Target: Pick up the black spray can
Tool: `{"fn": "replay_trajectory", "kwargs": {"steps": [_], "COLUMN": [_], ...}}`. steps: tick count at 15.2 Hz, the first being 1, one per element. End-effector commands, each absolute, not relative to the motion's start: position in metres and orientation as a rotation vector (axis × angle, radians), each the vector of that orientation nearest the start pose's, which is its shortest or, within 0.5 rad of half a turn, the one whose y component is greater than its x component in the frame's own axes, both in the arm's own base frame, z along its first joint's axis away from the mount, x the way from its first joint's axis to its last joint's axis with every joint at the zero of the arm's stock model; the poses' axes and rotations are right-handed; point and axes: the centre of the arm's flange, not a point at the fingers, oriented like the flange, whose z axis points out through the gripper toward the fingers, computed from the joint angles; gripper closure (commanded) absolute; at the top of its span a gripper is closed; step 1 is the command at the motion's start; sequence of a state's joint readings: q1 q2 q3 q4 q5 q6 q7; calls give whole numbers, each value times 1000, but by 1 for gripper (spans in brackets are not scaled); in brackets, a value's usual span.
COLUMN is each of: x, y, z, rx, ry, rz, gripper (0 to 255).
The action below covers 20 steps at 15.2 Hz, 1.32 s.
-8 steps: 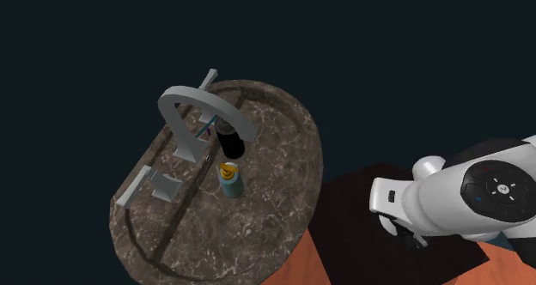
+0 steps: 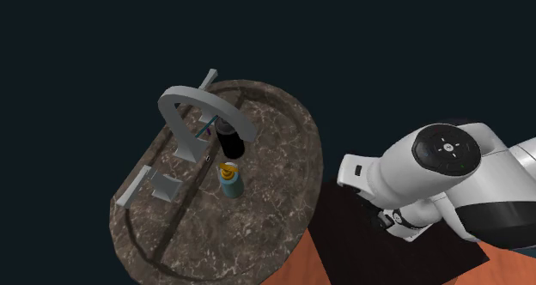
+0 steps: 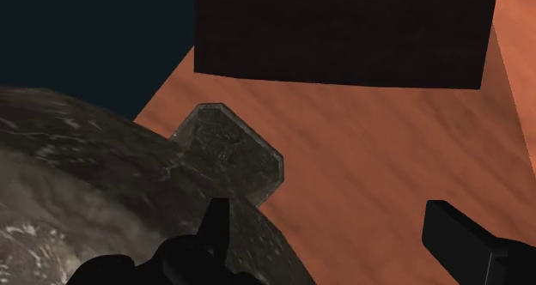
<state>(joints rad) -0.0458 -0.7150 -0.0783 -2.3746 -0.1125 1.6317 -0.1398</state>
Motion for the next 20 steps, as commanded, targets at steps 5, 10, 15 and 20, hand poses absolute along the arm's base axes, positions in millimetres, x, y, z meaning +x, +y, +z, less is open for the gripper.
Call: {"fn": "replay_trajectory", "kwargs": {"steps": [5, 10, 15, 20], "x": [369, 398, 425, 449], "y": [-118, -170, -223, -277], "z": [572, 580, 590, 601], "rx": [-3190, -3177, -3158, -3133], "ry": [10, 77, 143, 208], "rz": [-85, -202, -319, -434], "gripper": [0, 0, 0, 0]}}
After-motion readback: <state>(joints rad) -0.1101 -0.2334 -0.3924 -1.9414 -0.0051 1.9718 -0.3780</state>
